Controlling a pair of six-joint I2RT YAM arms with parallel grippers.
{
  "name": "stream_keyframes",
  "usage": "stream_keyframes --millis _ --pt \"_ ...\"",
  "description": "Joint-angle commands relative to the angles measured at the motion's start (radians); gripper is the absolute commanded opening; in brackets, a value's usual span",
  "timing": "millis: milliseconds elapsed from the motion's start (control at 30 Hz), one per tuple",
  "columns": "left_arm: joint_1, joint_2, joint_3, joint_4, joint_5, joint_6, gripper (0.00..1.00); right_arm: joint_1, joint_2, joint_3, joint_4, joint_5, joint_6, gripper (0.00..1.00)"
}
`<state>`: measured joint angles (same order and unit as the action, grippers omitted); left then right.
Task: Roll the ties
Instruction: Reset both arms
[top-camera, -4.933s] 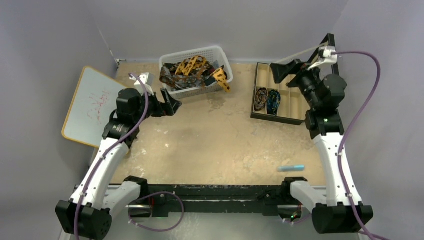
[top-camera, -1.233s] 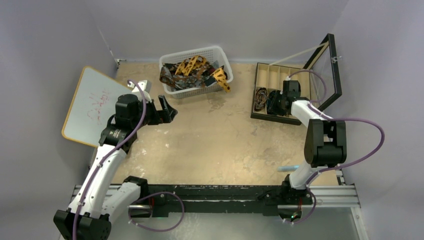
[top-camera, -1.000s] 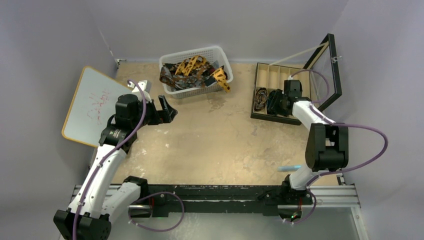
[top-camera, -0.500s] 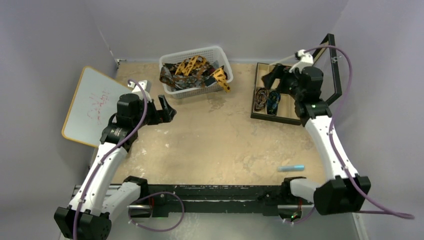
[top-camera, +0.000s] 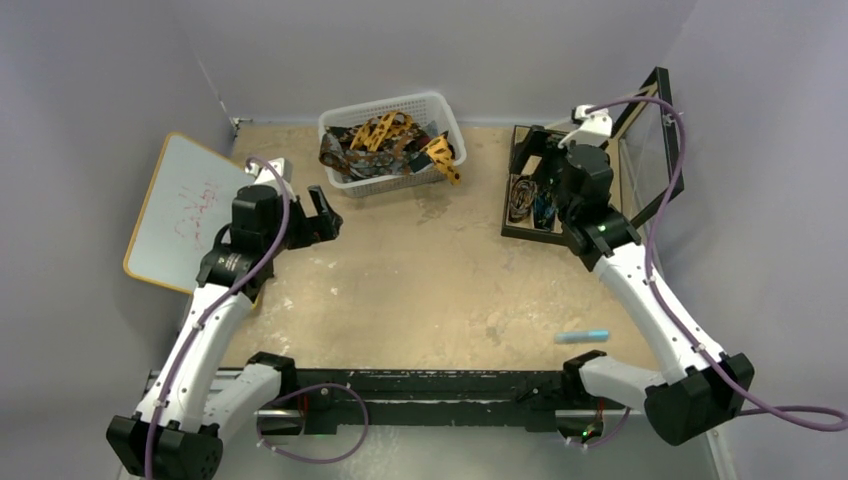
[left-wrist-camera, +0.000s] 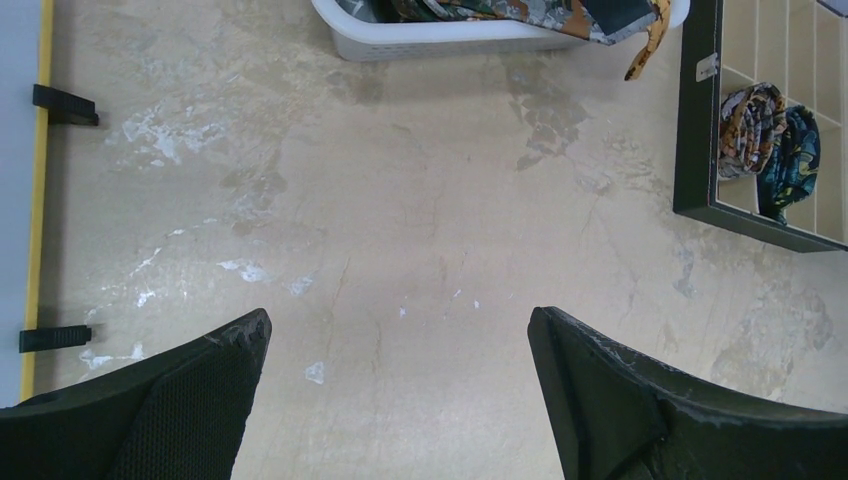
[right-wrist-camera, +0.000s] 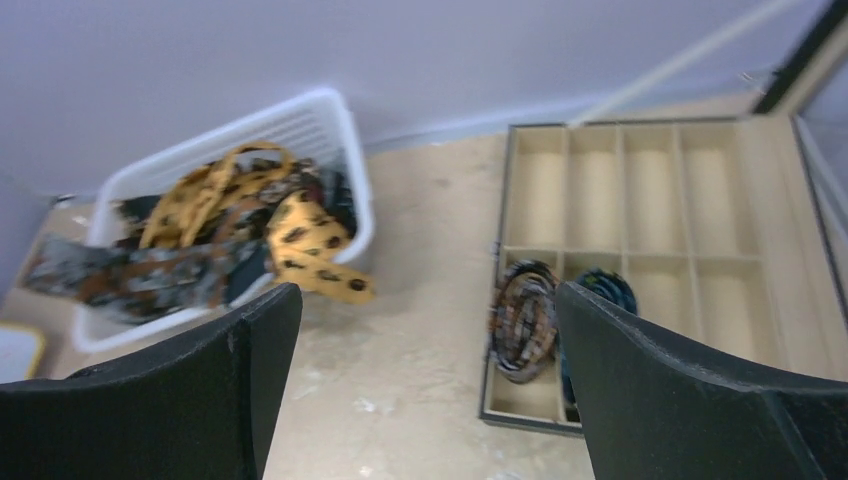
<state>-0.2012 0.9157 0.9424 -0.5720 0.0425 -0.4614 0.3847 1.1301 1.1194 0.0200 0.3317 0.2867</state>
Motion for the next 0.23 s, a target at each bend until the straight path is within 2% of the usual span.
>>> stream_keyframes --millis 0,200 --pt "0.003 -0.033 0.053 -0.007 -0.034 -0.028 1.00 -0.074 0.013 -0.017 -0.063 0.080 0.089 0.99" --pt "0.003 -0.043 0.060 -0.018 -0.041 -0.057 1.00 -0.089 -0.017 -0.077 0.024 -0.084 0.111 0.99"
